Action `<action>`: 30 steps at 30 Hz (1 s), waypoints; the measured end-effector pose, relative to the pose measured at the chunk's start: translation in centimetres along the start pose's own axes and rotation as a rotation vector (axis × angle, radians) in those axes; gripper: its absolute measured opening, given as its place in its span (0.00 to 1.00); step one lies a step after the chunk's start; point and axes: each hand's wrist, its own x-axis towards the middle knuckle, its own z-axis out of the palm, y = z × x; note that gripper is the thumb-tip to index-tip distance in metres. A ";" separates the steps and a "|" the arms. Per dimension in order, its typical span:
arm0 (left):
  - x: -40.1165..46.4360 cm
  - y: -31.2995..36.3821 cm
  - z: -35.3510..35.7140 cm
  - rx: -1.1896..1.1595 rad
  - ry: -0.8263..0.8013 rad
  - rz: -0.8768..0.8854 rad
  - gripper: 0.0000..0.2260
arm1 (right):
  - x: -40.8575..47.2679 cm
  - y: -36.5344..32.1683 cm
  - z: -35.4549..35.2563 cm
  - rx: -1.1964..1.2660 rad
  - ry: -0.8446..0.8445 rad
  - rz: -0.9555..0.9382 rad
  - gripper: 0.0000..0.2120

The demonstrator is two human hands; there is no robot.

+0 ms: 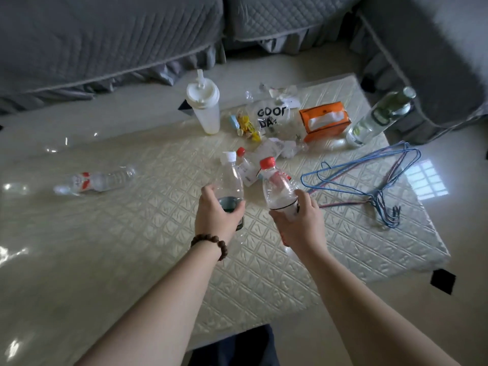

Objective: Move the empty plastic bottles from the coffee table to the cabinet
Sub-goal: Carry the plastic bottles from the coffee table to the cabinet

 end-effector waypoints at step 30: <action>-28.8 8.9 -3.0 0.075 -0.638 0.807 0.31 | -35.5 3.9 -17.0 0.332 0.826 0.563 0.30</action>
